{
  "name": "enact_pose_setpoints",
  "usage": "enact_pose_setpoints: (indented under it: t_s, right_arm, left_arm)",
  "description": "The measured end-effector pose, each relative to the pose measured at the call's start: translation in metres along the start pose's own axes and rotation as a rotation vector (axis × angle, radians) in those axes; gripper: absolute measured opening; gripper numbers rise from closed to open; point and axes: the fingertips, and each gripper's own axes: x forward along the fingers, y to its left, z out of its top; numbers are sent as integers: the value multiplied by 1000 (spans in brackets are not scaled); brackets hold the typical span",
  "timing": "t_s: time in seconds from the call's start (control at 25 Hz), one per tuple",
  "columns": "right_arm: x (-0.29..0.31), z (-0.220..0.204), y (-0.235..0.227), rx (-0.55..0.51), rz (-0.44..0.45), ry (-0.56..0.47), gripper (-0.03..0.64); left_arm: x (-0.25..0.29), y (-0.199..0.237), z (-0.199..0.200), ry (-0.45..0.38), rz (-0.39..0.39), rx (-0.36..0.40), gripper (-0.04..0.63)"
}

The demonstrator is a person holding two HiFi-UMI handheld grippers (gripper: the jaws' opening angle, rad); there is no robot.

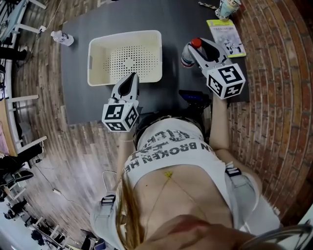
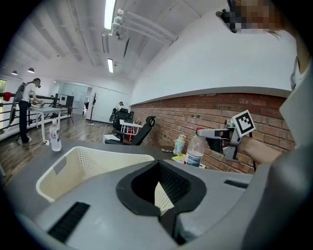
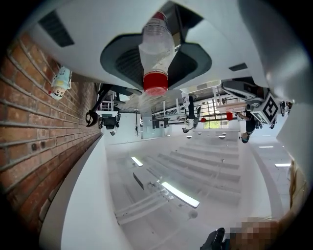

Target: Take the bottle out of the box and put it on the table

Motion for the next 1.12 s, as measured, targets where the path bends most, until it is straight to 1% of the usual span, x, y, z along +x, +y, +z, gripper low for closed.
enact_pose_setpoints:
  t_s: [0.32, 0.68, 0.8, 0.96, 1.12]
  right_arm:
    - [17, -41, -8, 13, -16, 48, 150]
    - [32, -84, -15, -19, -41, 108, 149]
    - [33, -97, -15, -8, -50, 133, 149]
    - [32, -105, -14, 14, -48, 122, 146]
    - [33, -106, -14, -36, -55, 127, 146]
  left_arm:
    - [1, 3, -5, 15, -3, -14, 0]
    - [-1, 7, -12, 27, 3, -30, 0]
    - [-2, 9, -11, 28, 4, -32, 0]
    - [0, 9, -12, 29, 3, -32, 0]
    - [2, 7, -14, 34, -5, -35, 0]
